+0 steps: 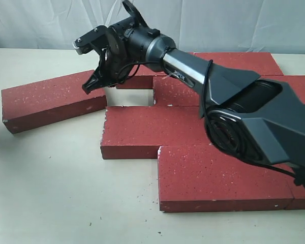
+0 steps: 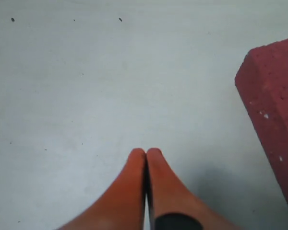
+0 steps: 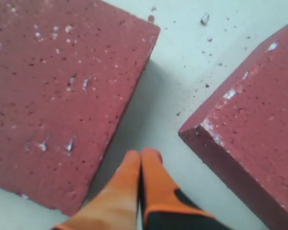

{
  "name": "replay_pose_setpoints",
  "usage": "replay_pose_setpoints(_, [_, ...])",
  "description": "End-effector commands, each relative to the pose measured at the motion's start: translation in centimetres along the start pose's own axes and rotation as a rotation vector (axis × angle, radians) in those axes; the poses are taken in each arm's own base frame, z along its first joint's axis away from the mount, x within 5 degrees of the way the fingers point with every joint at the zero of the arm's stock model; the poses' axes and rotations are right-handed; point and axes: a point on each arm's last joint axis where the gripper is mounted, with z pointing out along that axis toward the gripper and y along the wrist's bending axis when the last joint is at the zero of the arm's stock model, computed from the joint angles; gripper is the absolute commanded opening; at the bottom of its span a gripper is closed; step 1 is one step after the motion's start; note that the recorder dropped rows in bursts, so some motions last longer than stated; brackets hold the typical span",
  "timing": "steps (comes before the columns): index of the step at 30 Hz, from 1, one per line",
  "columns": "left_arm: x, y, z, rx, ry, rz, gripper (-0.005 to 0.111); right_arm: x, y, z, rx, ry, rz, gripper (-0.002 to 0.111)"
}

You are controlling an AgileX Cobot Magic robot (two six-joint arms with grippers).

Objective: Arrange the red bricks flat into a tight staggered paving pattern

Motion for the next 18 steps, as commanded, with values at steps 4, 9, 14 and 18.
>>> replay_pose_setpoints(4, [-0.1, -0.1, 1.7, 0.021, 0.084, -0.044, 0.0, 0.4, -0.3, 0.9, 0.013, 0.008, -0.001, -0.001])
replay_pose_setpoints(9, [-0.5, -1.3, 1.8, 0.053, 0.111, -0.032, 0.0, 0.1, 0.2, 0.5, 0.005, 0.002, -0.023, -0.001])
replay_pose_setpoints(14, [-1.0, -3.1, 2.2, 0.091, 0.128, 0.025, 0.0, -0.1, 0.3, -0.1, -0.007, 0.009, -0.02, -0.001])
replay_pose_setpoints(18, [-1.1, -3.4, 3.0, 0.099, 0.152, 0.03, 0.0, 0.3, 0.5, -0.2, -0.021, 0.058, -0.05, -0.001])
